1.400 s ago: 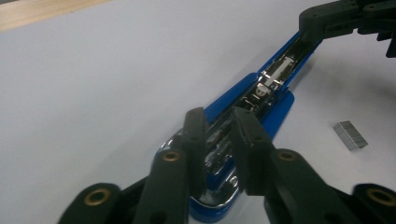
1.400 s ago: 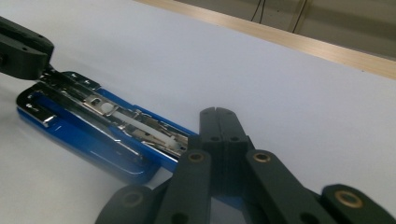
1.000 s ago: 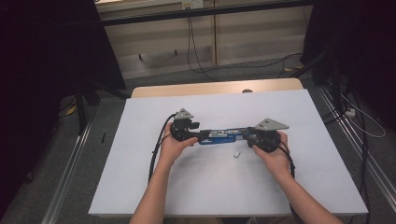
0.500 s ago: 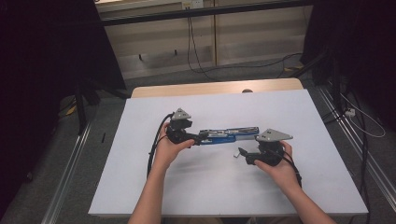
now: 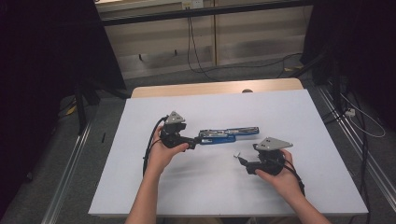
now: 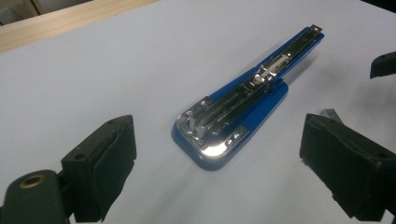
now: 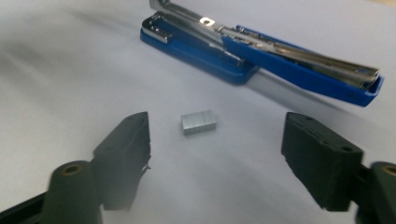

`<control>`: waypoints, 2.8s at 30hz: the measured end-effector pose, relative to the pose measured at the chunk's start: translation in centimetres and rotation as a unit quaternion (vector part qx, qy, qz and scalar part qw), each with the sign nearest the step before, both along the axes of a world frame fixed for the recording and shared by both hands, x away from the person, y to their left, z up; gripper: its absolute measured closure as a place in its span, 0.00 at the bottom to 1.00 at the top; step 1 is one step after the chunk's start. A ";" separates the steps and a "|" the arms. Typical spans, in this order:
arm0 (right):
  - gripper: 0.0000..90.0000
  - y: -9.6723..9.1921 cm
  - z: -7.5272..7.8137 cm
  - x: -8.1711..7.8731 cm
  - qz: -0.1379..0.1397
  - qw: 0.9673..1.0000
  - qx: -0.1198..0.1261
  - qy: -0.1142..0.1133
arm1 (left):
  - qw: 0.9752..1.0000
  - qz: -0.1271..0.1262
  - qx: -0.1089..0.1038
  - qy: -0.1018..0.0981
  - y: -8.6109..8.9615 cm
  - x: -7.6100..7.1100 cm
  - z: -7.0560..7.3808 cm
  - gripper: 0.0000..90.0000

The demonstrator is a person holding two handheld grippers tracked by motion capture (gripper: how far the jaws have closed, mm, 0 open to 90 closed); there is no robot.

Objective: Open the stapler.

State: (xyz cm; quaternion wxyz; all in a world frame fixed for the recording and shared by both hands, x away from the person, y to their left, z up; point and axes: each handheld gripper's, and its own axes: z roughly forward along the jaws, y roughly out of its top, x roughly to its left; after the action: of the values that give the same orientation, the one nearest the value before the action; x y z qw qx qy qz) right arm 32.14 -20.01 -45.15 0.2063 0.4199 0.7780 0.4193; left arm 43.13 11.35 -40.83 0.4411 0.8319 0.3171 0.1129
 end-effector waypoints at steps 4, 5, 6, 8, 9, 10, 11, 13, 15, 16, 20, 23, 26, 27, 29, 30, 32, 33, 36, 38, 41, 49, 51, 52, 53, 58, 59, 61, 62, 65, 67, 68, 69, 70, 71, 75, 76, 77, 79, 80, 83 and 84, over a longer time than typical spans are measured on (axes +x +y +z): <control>0.43 0.3 -0.2 0.1 0.012 1.000 -0.001 0.009 | 1.000 0.002 0.000 -0.003 0.2 0.0 0.1 0.12; 0.47 0.4 -0.3 0.1 0.016 1.000 0.000 0.011 | 1.000 0.004 -0.001 -0.004 0.2 0.0 0.1 0.12; 0.49 0.6 -0.4 0.2 0.019 1.000 0.000 0.014 | 1.000 0.004 0.000 -0.003 0.2 0.1 0.1 0.12; 0.55 1.0 -0.5 0.4 0.026 0.999 -0.004 0.018 | 1.000 0.003 0.001 -0.006 0.2 0.1 0.1 0.12; 0.57 1.3 -0.6 0.5 0.029 0.999 -0.008 0.020 | 1.000 0.003 0.001 -0.006 0.3 0.1 0.1 0.12; 0.59 1.5 -0.7 0.6 0.030 0.999 -0.012 0.024 | 1.000 0.006 -0.005 -0.003 0.2 0.1 0.1 0.12; 0.60 1.7 -0.8 0.6 0.031 0.999 -0.015 0.029 | 1.000 0.005 -0.003 -0.005 0.3 0.1 0.1 0.12; 0.61 2.0 -1.1 0.8 0.031 0.999 -0.017 0.035 | 1.000 0.005 -0.003 -0.007 0.3 0.1 0.1 0.12; 0.61 2.3 -1.3 1.0 0.036 0.999 -0.021 0.035 | 1.000 0.005 -0.004 -0.005 0.3 0.1 0.1 0.12; 0.62 2.5 -1.3 1.1 0.032 0.999 -0.027 0.033 | 1.000 0.006 -0.004 -0.004 0.2 0.1 0.1 0.12; 0.63 2.7 -1.4 1.3 0.021 0.999 -0.030 0.040 | 1.000 0.005 -0.001 -0.003 0.2 0.2 0.0 0.12; 0.63 2.8 -1.4 1.6 0.015 0.999 -0.022 0.042 | 1.000 0.005 0.001 -0.003 0.2 0.2 0.0 0.12; 0.63 2.9 -1.5 1.8 0.003 0.999 -0.023 0.046 | 1.000 0.004 0.004 -0.003 0.2 0.2 -0.1 0.12; 0.63 3.0 -1.5 1.9 0.000 0.999 -0.024 0.043 | 1.000 0.004 0.003 -0.004 0.1 0.3 -0.1 0.12; 0.62 3.1 -1.5 2.0 -0.008 0.999 -0.026 0.042 | 1.000 0.004 0.002 0.001 0.1 0.2 -0.2 0.12; 0.60 3.2 -1.5 2.1 -0.012 0.999 -0.027 0.042 | 1.000 0.003 0.006 -0.001 0.1 0.3 -0.2 0.12; 0.60 3.3 -1.5 2.3 -0.016 0.999 -0.026 0.043 | 1.000 0.003 0.006 -0.001 0.1 0.3 -0.2 0.12; 0.59 3.3 -1.5 2.3 -0.018 0.999 -0.026 0.041 | 1.000 0.003 0.006 0.000 0.0 0.3 -0.2 0.12; 0.60 3.4 -1.5 2.5 -0.020 0.998 -0.031 0.043 | 1.000 0.002 0.007 -0.001 0.0 0.3 -0.2 0.12; 0.63 3.4 -1.5 2.5 -0.025 0.998 -0.033 0.042 | 1.000 0.004 0.005 0.000 0.0 0.3 -0.2 0.13; 0.64 3.4 -1.5 2.5 -0.026 0.998 -0.031 0.043 | 1.000 0.004 0.005 -0.002 0.0 0.3 -0.2 0.13; 0.69 2.7 -1.5 2.5 -0.032 0.998 -0.031 0.045 | 1.000 0.005 0.005 -0.004 0.3 0.3 -0.1 0.13; 0.71 2.5 -1.5 2.5 -0.033 0.998 -0.031 0.045 | 1.000 0.005 0.002 -0.003 0.2 0.3 -0.1 0.13; 0.73 2.5 -1.5 2.5 -0.033 0.998 -0.032 0.044 | 1.000 0.005 0.003 -0.005 0.2 0.3 -0.1 0.13; 0.75 2.4 -1.4 2.5 -0.032 0.998 -0.031 0.046 | 1.000 0.004 0.003 -0.005 0.2 0.3 -0.1 0.13; 0.77 1.9 -1.4 2.7 -0.036 0.998 -0.023 0.054 | 1.000 0.006 -0.001 -0.005 0.4 0.3 -0.1 0.13; 0.75 1.9 -1.4 2.8 -0.037 0.998 -0.018 0.055 | 1.000 0.007 -0.001 -0.003 0.4 0.3 -0.1 0.13; 0.75 2.0 -1.4 3.0 -0.034 0.998 -0.018 0.057 | 1.000 0.009 0.001 -0.004 0.5 0.3 0.0 0.13; 0.74 2.1 -1.4 3.1 -0.035 0.998 -0.015 0.057 | 1.000 0.009 0.000 -0.004 0.5 0.3 0.0 0.13; 0.78 2.3 -1.4 3.2 -0.034 0.998 -0.024 0.053 | 1.000 0.009 0.002 -0.008 0.6 0.3 0.1 0.13; 0.83 2.2 -1.4 3.3 -0.034 0.998 -0.026 0.052 | 1.000 0.010 0.001 -0.009 0.6 0.3 0.1 0.13; 0.84 2.2 -1.4 3.3 -0.034 0.998 -0.025 0.054 | 1.000 0.009 0.001 -0.009 0.6 0.3 0.2 0.13; 0.86 2.1 -1.4 3.3 -0.034 0.998 -0.024 0.055 | 1.000 0.010 -0.002 -0.006 0.6 0.2 0.2 0.13; 0.87 2.0 -1.4 3.4 -0.031 0.998 -0.023 0.054 | 1.000 0.010 0.000 -0.009 0.7 0.2 0.2 0.13; 0.87 1.9 -1.4 3.4 -0.029 0.998 -0.022 0.055 | 1.000 0.011 0.001 -0.010 0.7 0.2 0.2 0.13; 0.87 1.8 -1.3 3.7 -0.021 0.998 -0.021 0.061 | 1.000 0.012 -0.001 -0.007 0.9 0.3 0.2 0.13; 0.88 1.8 -1.3 3.8 -0.017 0.998 -0.024 0.061 | 1.000 0.012 0.000 -0.006 0.9 0.3 0.2 0.13; 0.88 1.8 -1.3 3.8 -0.014 0.998 -0.025 0.062 | 1.000 0.013 0.001 -0.010 0.9 0.3 0.2 0.13; 0.88 1.6 -1.3 3.9 -0.007 0.998 -0.023 0.064 | 1.000 0.013 -0.003 -0.007 1.0 0.3 0.3 0.13; 0.88 1.5 -1.2 3.9 -0.007 0.997 -0.020 0.068 | 1.000 0.013 -0.005 -0.010 1.0 0.3 0.4 0.13; 0.88 1.2 -0.9 4.2 0.002 0.998 -0.022 0.064 | 1.000 0.014 -0.009 -0.009 1.1 0.3 0.4 0.13; 0.88 1.1 -0.7 4.2 0.006 0.998 -0.020 0.063 | 1.000 0.015 -0.009 -0.009 1.2 0.3 0.4 0.13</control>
State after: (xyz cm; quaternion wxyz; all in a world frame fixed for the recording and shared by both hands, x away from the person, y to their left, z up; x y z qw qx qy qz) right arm 36.34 -18.90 -45.89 0.1627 0.4370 0.8003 0.3769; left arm 43.40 12.54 -40.41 0.4502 0.8217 0.3265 0.1243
